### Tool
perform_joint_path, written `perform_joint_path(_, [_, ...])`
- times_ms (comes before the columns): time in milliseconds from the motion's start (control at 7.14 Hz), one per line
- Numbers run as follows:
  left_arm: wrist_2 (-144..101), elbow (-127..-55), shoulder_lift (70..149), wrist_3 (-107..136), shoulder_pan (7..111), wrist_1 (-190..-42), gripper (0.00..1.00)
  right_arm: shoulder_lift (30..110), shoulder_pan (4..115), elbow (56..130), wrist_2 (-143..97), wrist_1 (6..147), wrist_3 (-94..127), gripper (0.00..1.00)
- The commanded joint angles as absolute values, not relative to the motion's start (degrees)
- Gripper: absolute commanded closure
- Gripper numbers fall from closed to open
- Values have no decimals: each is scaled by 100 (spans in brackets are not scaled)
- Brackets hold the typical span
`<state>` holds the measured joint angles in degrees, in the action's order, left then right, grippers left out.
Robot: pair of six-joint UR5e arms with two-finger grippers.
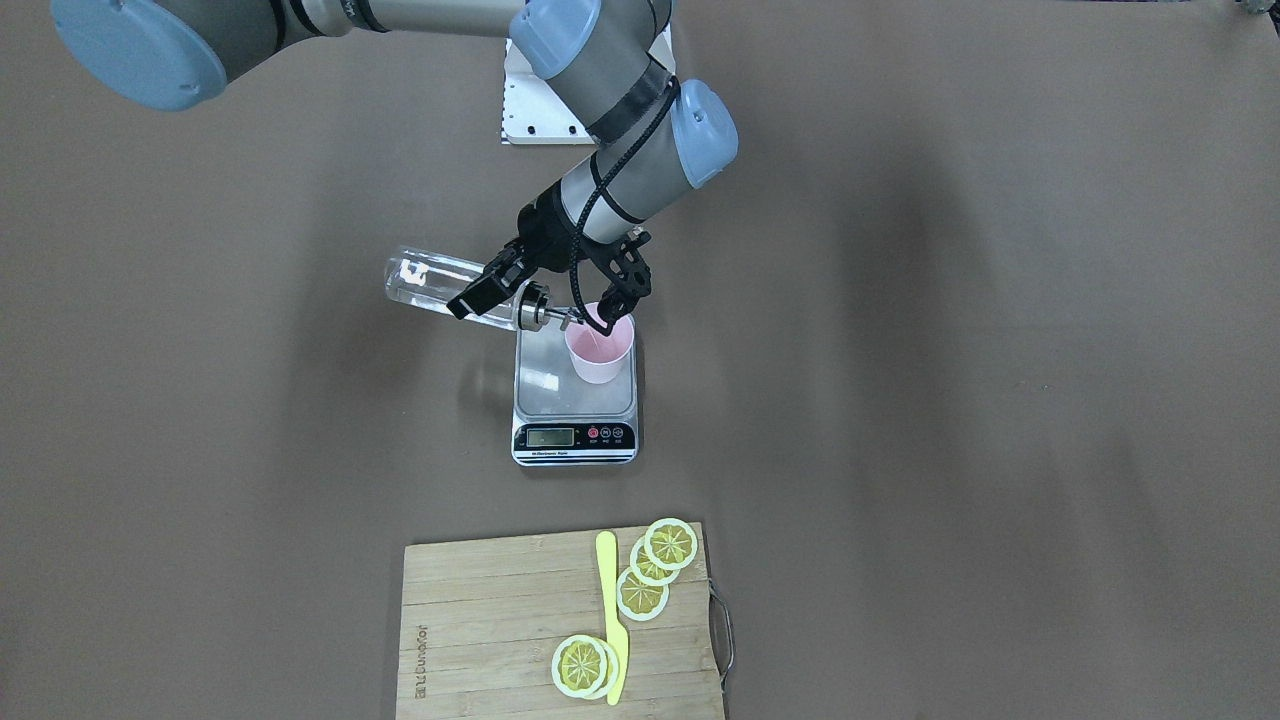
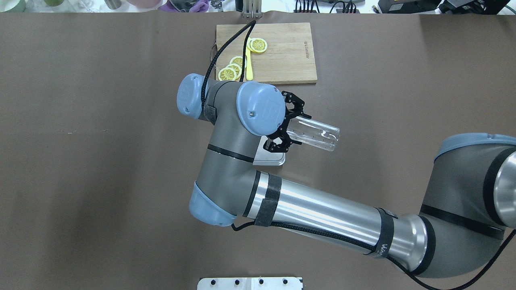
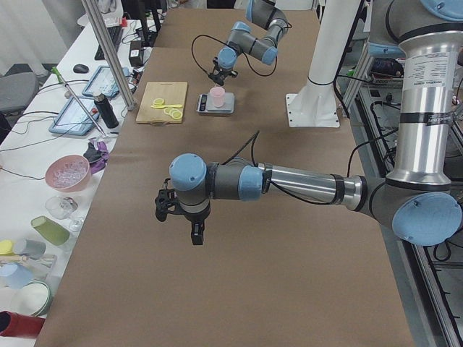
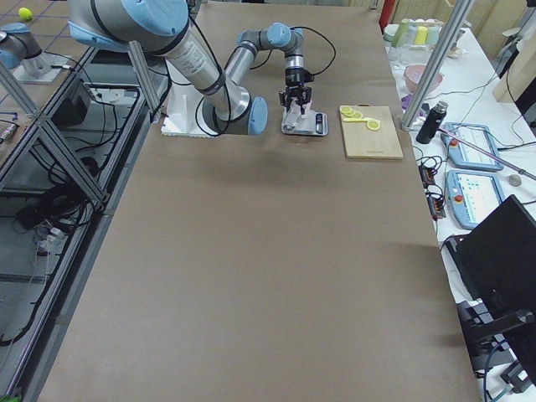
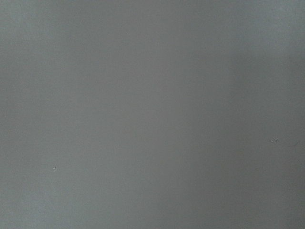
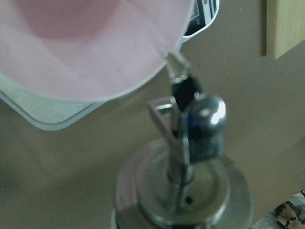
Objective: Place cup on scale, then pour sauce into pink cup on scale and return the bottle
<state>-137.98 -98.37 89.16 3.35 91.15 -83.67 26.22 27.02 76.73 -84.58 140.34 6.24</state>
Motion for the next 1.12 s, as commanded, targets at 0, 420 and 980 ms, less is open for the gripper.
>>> perform_joint_path(0, [-13799,-9791,8834,308,9106,-8385,2,2619,2672,7638,-8455,14054,624,100])
perform_joint_path(420, [-13781,-9791,8824,299,9114,-8394,2,2619,2654,7629,-8420,14080,633,100])
perform_joint_path(980, [-13746,-9809,8728,290,9114,-8515,2,2619,2689,7752,-8403,14001,668,100])
